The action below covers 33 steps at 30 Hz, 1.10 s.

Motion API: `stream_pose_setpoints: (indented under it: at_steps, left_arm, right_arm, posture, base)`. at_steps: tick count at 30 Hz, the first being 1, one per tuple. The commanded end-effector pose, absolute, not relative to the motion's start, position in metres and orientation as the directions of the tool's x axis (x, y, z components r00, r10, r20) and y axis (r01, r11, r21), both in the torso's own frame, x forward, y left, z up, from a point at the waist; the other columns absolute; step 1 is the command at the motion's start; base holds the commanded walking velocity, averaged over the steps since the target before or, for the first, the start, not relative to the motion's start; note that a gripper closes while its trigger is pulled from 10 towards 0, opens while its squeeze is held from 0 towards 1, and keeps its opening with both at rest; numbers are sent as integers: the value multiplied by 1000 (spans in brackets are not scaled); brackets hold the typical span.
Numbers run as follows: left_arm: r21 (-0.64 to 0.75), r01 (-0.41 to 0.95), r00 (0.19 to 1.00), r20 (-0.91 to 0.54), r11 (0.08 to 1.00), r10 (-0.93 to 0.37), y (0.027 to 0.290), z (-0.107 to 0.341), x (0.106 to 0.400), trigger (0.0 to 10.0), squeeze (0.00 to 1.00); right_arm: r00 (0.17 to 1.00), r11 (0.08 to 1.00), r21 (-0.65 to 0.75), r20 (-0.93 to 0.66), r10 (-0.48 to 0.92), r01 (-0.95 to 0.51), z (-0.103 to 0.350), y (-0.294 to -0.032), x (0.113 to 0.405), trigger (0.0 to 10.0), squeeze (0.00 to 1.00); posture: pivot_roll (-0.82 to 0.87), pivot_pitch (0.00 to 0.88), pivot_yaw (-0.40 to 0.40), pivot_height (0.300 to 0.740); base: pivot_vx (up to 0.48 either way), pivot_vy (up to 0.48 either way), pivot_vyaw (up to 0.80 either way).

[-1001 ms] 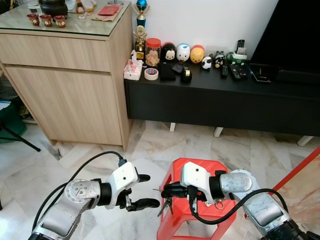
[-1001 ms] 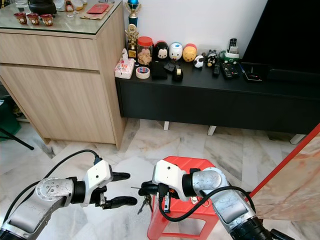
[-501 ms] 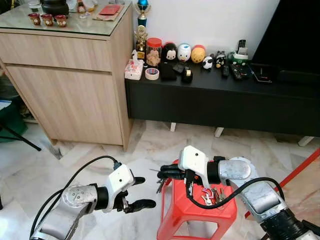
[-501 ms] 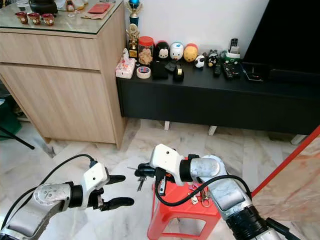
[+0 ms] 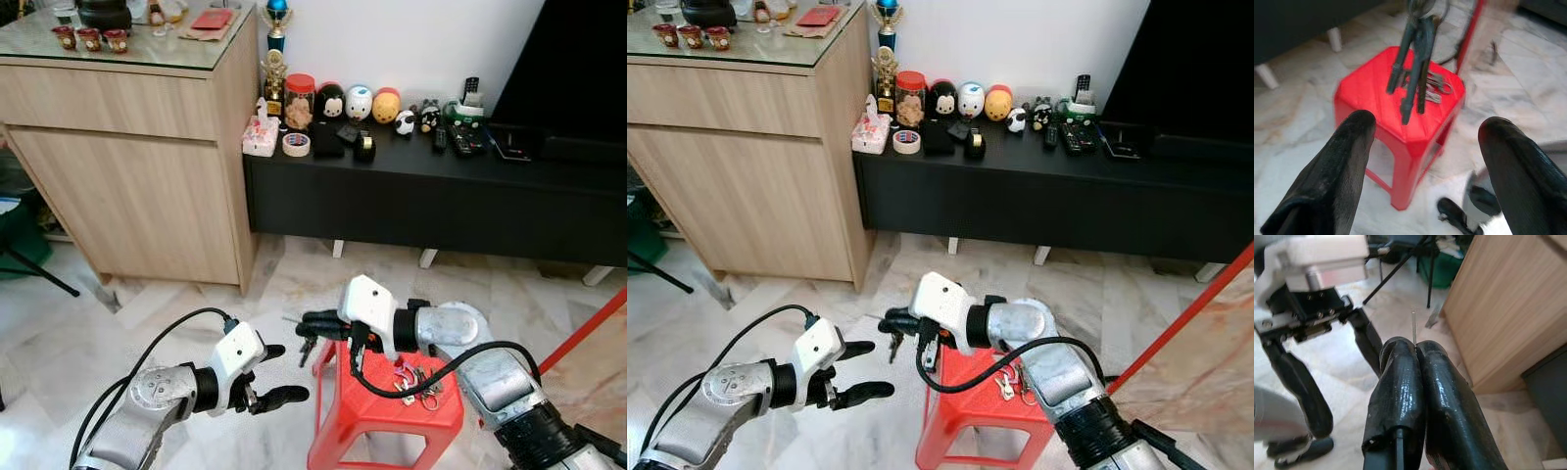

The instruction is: Hang keys on a hook

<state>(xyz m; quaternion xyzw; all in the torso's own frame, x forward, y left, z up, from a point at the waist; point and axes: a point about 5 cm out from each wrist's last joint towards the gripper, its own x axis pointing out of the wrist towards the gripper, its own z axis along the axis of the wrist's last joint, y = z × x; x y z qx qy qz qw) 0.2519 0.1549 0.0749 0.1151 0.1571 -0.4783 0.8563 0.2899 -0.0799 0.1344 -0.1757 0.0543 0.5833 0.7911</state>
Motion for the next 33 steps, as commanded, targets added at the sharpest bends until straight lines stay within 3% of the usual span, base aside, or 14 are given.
stream_pose_setpoints:
  at_steps: [1,9,15,33]
  left_arm:
    - [54,826,538,-367,561,-759,157,71,256,10000,0]
    - [83,728,668,-311,680,-676,161,63,265,10000,0]
    - [93,681,719,-270,726,-640,159,60,269,10000,0]
    - [55,644,752,-225,763,-619,156,50,267,10000,0]
  right_arm:
    - [336,280,-234,-250,908,-931,146,-79,293,10000,0]
    - [342,285,-246,-230,911,-926,150,-72,292,10000,0]
    - [354,302,-247,-207,912,-921,153,-67,294,10000,0]
    - [378,327,-253,-188,907,-910,156,-59,298,10000,0]
  posture:
    - [17,22,-107,740]
    - [15,22,-108,740]
    - [17,25,-109,740]
    - [17,35,-111,740]
  base:
    - [0,0,0]
    - [0,0,0]
    - [0,0,0]
    - [0,0,0]
